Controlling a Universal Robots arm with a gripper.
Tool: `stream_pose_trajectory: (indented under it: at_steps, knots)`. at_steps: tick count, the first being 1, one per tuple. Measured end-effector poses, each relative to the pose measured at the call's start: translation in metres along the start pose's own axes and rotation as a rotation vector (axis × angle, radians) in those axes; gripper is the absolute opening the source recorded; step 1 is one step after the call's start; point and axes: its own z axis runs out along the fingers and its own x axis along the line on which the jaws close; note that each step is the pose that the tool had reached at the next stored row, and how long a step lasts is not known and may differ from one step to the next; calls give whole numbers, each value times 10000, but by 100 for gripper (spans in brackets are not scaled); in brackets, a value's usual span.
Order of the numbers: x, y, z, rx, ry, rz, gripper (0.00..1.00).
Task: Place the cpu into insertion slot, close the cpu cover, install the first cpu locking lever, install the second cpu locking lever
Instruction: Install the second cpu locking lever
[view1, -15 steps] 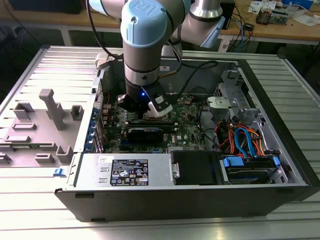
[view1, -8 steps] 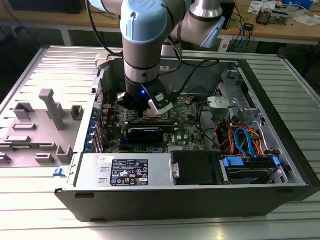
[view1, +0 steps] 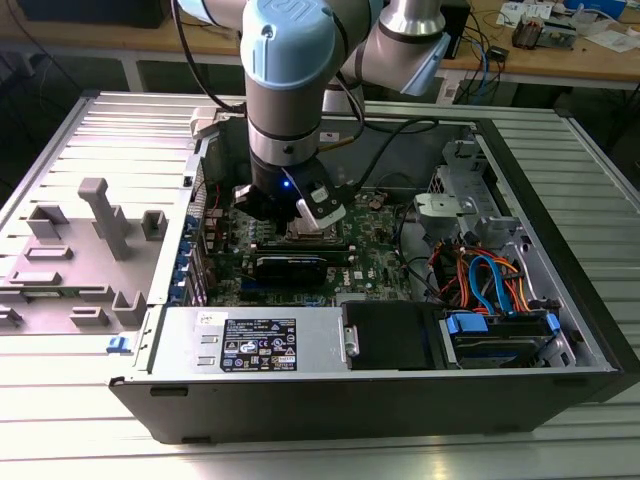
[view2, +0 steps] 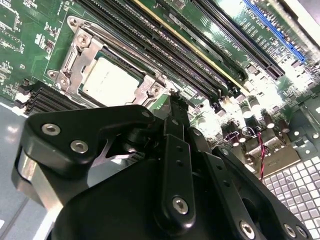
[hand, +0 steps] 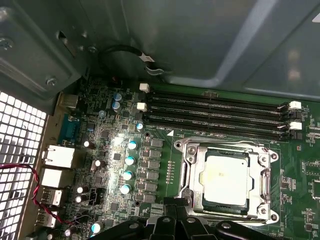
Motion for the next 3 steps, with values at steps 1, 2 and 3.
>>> stream_pose_trajectory:
  at_steps: [1, 2, 3]
  knots:
    - [0, 0, 0, -2, 0, 0, 11]
    - [0, 0, 0, -5, 0, 0, 11]
    - [0, 0, 0, -8, -1, 0, 11]
